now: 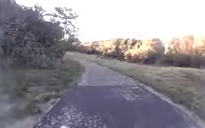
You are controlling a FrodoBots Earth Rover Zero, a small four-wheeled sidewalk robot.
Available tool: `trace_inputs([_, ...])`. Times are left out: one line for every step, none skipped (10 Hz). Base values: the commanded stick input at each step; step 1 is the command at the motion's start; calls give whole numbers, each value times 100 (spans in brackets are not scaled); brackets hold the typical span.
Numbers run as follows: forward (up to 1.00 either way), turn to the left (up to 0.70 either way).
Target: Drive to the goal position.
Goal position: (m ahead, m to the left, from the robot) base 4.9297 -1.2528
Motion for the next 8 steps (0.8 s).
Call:
trace_inputs([100,-2])
trace_inputs([100,-2])
trace_inputs([100,-2])
trace_inputs([100,-2])
trace_inputs([100,-2])
trace_inputs([100,-2])
trace_inputs([100,-2])
trace_inputs([100,-2])
